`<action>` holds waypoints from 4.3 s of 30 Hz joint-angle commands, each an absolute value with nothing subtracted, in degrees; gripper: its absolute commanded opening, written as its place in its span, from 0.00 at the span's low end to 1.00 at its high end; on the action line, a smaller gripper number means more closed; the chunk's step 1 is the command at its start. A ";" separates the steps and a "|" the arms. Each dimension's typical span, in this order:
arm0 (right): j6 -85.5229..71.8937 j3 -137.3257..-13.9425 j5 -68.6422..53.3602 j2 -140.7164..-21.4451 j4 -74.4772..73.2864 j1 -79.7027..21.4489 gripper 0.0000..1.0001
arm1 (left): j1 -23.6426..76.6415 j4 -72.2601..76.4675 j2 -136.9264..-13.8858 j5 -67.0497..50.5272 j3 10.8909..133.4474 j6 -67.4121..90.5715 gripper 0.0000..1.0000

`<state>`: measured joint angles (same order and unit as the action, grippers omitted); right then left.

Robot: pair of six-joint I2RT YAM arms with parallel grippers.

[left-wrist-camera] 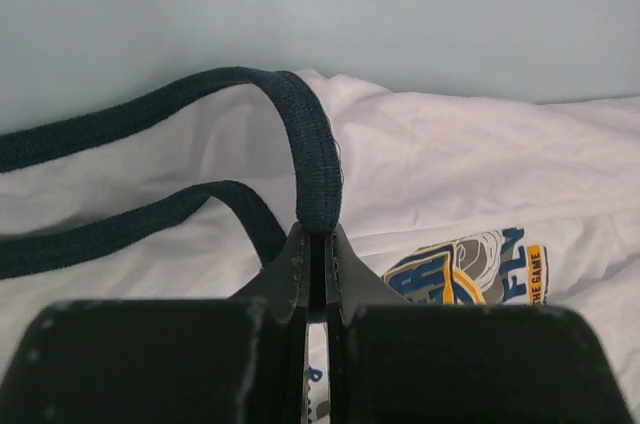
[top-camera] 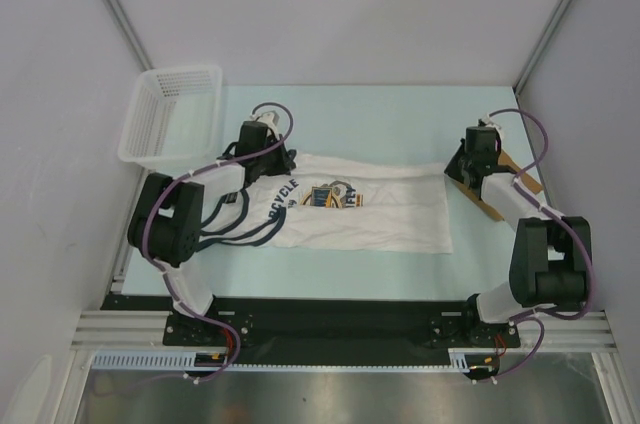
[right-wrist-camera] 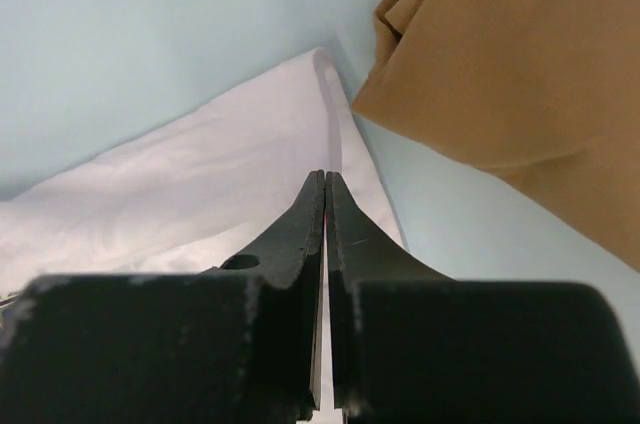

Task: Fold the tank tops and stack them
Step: Fold the tank top

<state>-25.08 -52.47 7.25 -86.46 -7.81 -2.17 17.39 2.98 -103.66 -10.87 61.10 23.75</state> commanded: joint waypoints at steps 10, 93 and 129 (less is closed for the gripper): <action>-28.30 -45.88 4.75 -79.54 -5.89 1.05 0.00 | 17.84 11.52 -90.44 -10.20 47.91 28.30 0.04; -33.84 -66.18 13.09 -107.58 -10.79 -1.14 0.00 | 20.83 14.33 -101.52 -0.18 46.32 39.46 0.52; -25.49 -66.71 7.03 -104.51 -13.80 -2.46 0.07 | 20.83 0.97 -85.61 5.54 55.37 28.48 0.65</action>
